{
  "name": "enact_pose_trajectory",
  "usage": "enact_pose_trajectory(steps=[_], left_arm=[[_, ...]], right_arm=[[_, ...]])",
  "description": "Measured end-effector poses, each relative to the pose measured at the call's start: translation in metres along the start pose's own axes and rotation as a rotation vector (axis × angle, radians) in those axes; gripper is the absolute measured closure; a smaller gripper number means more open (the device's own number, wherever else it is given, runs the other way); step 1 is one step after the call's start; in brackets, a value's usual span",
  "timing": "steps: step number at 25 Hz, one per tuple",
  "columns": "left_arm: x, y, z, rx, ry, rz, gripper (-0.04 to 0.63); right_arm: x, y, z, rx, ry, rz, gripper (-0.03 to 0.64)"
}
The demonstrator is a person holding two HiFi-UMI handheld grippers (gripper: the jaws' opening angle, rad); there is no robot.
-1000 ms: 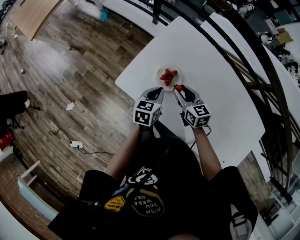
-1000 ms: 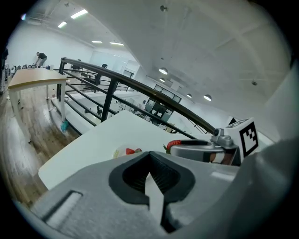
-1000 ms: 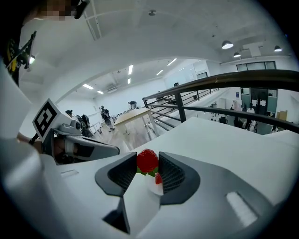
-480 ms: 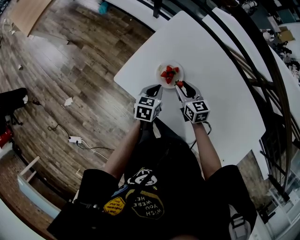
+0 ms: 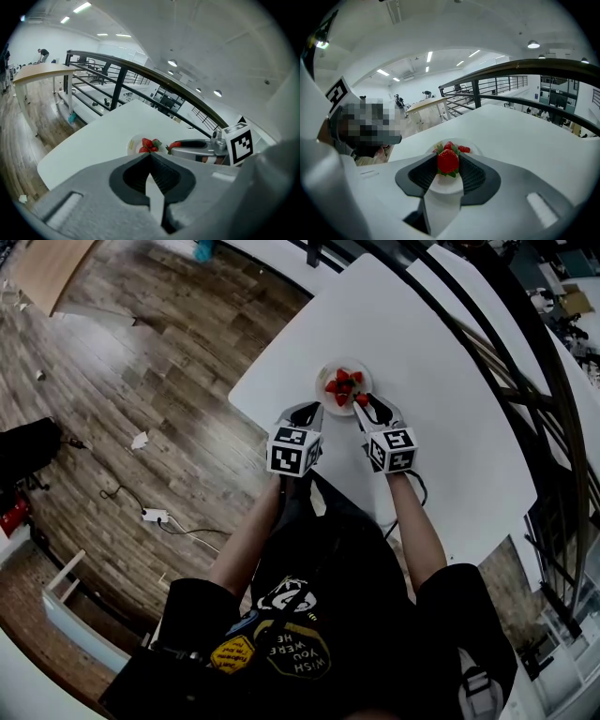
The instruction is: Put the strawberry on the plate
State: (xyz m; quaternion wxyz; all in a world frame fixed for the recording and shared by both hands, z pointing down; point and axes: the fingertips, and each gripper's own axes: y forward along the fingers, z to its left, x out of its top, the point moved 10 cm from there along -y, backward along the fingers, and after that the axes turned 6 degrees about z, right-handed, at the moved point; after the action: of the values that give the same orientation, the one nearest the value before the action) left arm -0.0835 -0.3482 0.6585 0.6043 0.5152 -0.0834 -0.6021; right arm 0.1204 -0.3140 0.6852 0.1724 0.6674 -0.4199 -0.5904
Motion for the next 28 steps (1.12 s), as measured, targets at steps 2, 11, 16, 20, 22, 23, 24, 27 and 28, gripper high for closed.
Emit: enact_pose_trajectory(steps=[2,11,16,20,22,23,24,27,28], left_arm=[[0.002,0.003,0.003,0.001,0.009,0.006,0.592],[0.000,0.016,0.012,0.010,0.024,0.041,0.592],[-0.004,0.016,0.015,0.008,0.021,0.056,0.592],[-0.007,0.015,0.016,0.004,-0.004,0.067,0.592],[-0.008,0.013,0.014,-0.002,-0.014,0.066,0.592],[-0.009,0.013,0.013,-0.007,-0.017,0.067,0.592],[-0.010,0.013,0.011,-0.011,-0.015,0.068,0.592],[-0.011,0.015,0.010,-0.019,-0.008,0.071,0.592],[-0.011,0.016,0.011,-0.019,-0.008,0.070,0.592]], right_arm=[[0.000,0.006,-0.002,-0.008,-0.009,0.014,0.471],[-0.007,0.026,-0.011,-0.038,-0.028,0.065,0.471],[-0.011,0.039,-0.012,-0.058,-0.094,0.098,0.471],[-0.012,0.042,-0.011,-0.071,-0.108,0.111,0.470],[-0.011,0.043,-0.010,-0.075,-0.117,0.109,0.471],[-0.011,0.043,-0.009,-0.077,-0.123,0.107,0.471],[-0.011,0.044,-0.009,-0.079,-0.130,0.105,0.469],[-0.013,0.048,-0.011,-0.077,-0.131,0.095,0.468],[-0.013,0.049,-0.012,-0.071,-0.123,0.091,0.467]])
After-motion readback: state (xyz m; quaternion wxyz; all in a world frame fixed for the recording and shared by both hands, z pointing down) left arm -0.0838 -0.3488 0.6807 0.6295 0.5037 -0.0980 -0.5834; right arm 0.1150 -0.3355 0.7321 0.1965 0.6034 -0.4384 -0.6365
